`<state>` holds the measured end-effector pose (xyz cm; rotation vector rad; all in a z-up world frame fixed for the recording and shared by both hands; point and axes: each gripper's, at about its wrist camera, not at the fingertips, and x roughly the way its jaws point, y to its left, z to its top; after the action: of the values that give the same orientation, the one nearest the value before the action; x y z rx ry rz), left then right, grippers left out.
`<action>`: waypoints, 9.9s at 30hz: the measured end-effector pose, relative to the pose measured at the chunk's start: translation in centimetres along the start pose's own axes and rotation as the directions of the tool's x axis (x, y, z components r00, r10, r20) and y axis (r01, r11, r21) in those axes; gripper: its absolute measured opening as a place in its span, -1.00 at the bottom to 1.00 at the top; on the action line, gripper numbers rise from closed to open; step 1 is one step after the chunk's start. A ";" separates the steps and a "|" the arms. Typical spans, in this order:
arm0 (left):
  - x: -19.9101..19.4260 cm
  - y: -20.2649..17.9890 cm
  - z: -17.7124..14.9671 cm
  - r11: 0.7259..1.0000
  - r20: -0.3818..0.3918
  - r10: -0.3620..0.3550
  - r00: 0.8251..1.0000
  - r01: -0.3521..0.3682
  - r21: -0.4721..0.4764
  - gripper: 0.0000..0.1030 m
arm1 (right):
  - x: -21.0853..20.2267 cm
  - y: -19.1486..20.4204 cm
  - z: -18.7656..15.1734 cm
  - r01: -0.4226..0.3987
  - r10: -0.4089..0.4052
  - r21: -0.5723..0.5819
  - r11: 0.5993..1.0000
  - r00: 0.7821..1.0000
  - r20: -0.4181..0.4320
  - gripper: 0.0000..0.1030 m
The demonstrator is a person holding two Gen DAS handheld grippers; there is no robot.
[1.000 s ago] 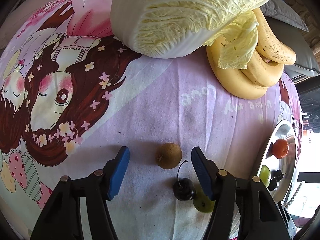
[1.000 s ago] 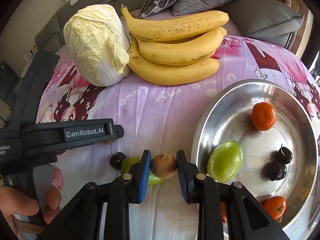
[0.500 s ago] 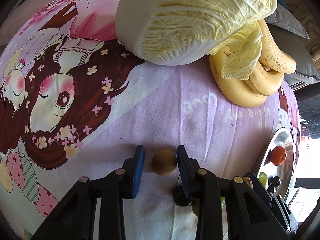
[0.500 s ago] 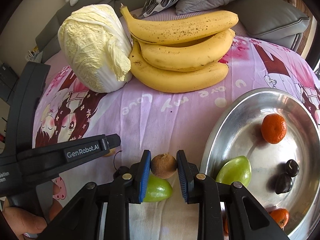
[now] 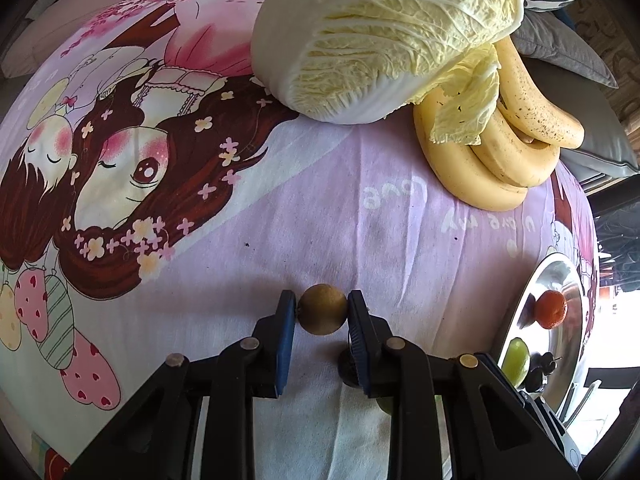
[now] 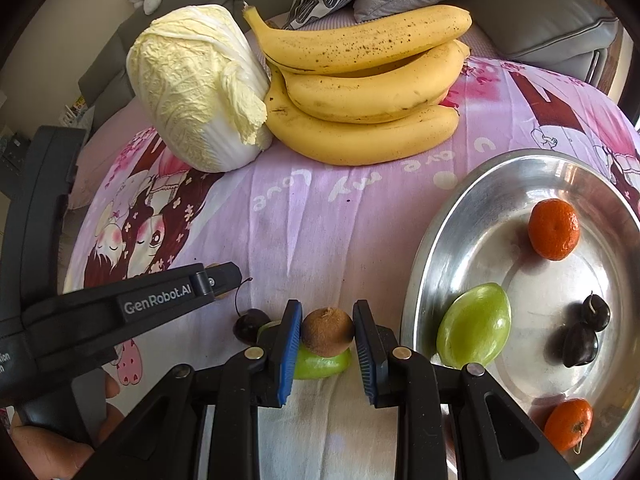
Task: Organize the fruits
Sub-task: 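Carry both brown round fruits toward the steel bowl, then lower both brown fruits into the steel bowl and open both tools, then withdraw both open tools toward the green oval fruit and cherry, then lower both open tools around the green oval fruit and dark cherry, then grasp the green oval fruit with the right tool while the left tool grasps the dark cherry, then lift the green oval fruit and cherry off the cloth with both tools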
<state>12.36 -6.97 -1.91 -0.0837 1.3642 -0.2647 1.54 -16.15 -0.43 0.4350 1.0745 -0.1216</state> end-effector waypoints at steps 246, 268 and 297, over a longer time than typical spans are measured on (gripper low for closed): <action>-3.2 8.5 -3.3 0.985 -0.035 -0.155 0.987 0.151 -0.089 0.66 | -0.5 2.6 -2.5 0.021 -0.021 -0.065 0.998 1.000 -0.012 0.19; 1.6 1.5 -1.5 0.971 -0.101 -0.236 0.966 0.233 -0.045 -0.02 | 0.6 1.3 -1.7 0.008 -0.010 -0.040 0.999 1.000 -0.029 0.18; 2.8 0.8 -2.3 0.962 -0.128 -0.272 0.954 0.265 -0.071 -0.34 | 1.2 1.7 -2.1 0.010 -0.012 -0.056 0.998 0.999 -0.049 0.14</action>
<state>10.78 -6.67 -5.20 -0.3018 1.4969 -0.4703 0.86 -13.60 -1.82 0.3840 1.1263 -0.0909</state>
